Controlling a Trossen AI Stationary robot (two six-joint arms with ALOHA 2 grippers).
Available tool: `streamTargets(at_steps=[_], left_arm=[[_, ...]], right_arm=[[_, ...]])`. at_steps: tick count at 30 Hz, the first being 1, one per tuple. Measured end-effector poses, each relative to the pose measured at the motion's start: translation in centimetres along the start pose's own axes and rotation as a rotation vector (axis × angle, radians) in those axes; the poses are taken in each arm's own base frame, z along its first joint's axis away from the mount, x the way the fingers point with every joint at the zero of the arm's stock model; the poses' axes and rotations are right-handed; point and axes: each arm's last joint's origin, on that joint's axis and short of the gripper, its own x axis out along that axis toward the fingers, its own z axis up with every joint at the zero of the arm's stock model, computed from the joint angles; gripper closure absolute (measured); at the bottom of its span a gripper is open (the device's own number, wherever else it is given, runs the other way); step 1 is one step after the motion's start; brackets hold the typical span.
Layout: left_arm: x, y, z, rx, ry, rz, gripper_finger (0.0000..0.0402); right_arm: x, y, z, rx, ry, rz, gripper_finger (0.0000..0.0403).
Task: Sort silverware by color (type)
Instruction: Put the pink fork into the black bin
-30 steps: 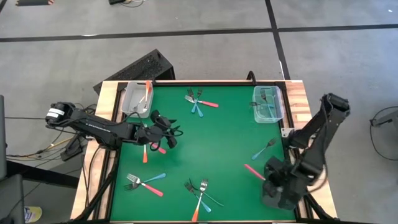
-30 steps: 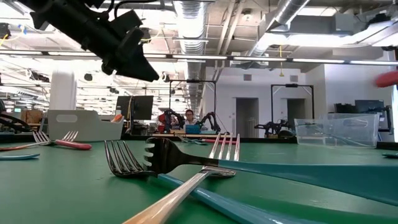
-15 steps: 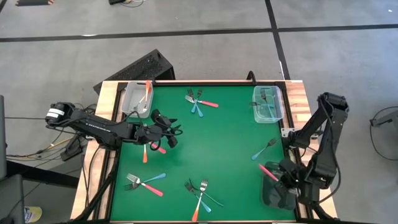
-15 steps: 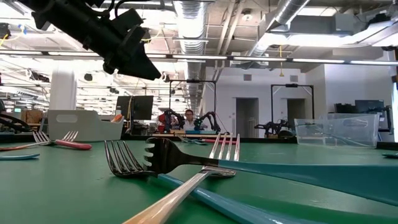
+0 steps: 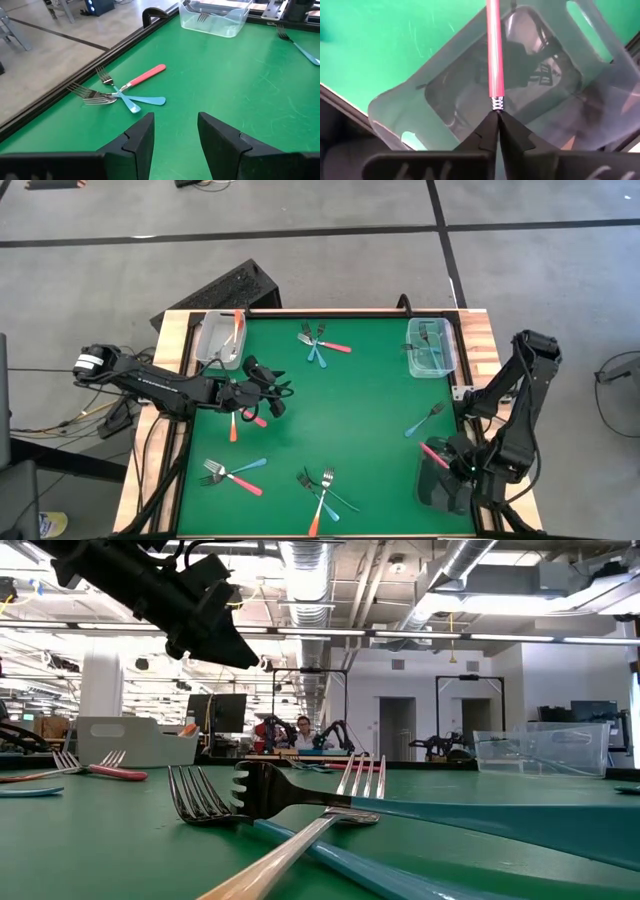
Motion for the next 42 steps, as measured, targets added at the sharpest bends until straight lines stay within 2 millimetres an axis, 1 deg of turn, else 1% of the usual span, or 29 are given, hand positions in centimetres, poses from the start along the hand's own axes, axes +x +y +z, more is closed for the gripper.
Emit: streamTargets(at_steps=[6,11,16,20,23,26,30,34,42], left_arm=[[0.0,-0.1,0.0,-0.004,0.008,-0.025,0.0262],[0.0,-0.1,0.0,-0.02,0.008,-0.025,0.0262],[0.0,-0.2,0.0,-0.032,0.007,-0.045,0.0262],[0.0,-0.3,0.2,-0.046,-0.004,-0.073,0.0262],[0.0,-0.4,0.3,-0.049,-0.002,-0.096,0.0262],[0.0,-0.4,0.2,-0.047,0.002,-0.105,0.0262],[-0.2,-0.8,0.0,-0.032,0.01,-0.119,0.0262],[-0.4,-1.0,-0.3,0.005,0.029,-0.129,0.0262],[-0.4,-0.9,-0.4,0.017,0.029,-0.097,0.0262]], right_arm=[[0.8,0.4,-0.4,-0.026,-0.015,-0.023,0.0311],[0.8,0.8,-0.6,-0.019,-0.009,0.029,0.0266],[0.8,1.1,-0.2,-0.028,-0.085,0.081,0.0239],[0.9,1.5,0.5,-0.06,-0.182,0.123,0.0236],[1.0,1.8,1.5,-0.08,-0.261,0.12,0.0239],[1.2,1.9,2.8,-0.049,-0.305,0.061,0.0245],[2.1,2.3,3.9,-0.011,-0.264,-0.039,0.0256],[3.1,3.1,3.8,-0.012,-0.171,-0.073,0.0262],[4.8,3.5,3.2,-0.034,-0.169,-0.146,0.0255]])
